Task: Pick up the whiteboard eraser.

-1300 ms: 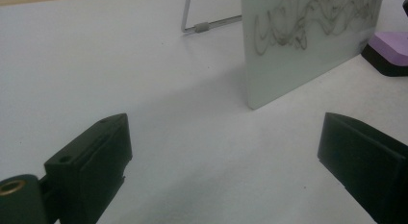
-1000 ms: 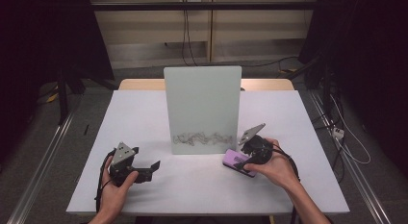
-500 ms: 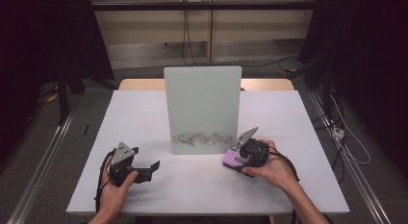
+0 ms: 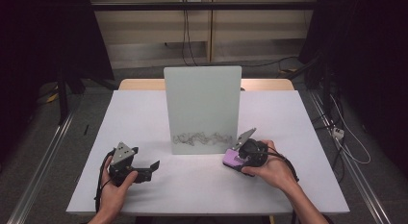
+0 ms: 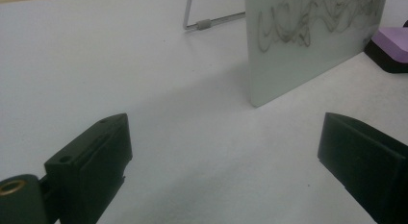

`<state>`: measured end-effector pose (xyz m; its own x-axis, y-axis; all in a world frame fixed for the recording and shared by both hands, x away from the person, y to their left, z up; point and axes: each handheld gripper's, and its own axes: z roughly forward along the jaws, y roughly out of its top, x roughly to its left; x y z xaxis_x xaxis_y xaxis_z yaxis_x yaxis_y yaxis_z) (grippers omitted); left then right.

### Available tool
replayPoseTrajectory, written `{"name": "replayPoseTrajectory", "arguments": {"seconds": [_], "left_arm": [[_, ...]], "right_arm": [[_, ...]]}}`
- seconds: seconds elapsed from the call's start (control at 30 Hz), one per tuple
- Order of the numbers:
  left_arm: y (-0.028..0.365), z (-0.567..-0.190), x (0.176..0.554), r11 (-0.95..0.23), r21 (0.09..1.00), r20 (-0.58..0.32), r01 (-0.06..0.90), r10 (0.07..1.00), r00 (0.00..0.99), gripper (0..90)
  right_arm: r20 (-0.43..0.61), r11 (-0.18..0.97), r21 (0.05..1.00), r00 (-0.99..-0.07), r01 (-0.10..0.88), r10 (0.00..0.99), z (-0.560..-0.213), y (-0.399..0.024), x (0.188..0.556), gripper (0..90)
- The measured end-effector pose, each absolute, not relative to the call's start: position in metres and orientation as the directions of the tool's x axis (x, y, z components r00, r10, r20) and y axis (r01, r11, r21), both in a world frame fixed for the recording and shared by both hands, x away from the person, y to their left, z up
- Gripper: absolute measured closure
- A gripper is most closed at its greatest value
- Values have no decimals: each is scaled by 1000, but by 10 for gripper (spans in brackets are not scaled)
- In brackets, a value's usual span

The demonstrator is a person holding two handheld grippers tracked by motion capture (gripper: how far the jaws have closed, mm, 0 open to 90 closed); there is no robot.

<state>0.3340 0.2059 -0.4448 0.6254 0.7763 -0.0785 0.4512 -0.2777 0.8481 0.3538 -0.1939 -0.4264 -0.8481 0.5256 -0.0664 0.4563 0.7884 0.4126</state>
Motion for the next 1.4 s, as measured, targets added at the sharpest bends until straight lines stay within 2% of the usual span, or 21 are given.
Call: {"name": "replayPoseTrajectory", "arguments": {"seconds": [0.23, 0.67, 1.13, 1.4], "left_arm": [[206, -445, 334, -277, 848, -81, 452, 774, 628, 48], [207, -444, 334, -273, 850, -85, 451, 773, 629, 48], [212, -447, 334, -254, 849, -106, 464, 778, 619, 48], [212, -445, 334, -259, 850, -98, 458, 776, 622, 48]], "right_arm": [[-23, 761, 437, -840, 479, 542, -425, -198, 354, 414], [33, 678, 577, -843, 455, 537, -416, -206, 351, 415], [66, 569, 705, -837, 424, 543, -413, -204, 351, 415], [71, 527, 738, -825, 422, 561, -414, -204, 350, 415]]}}
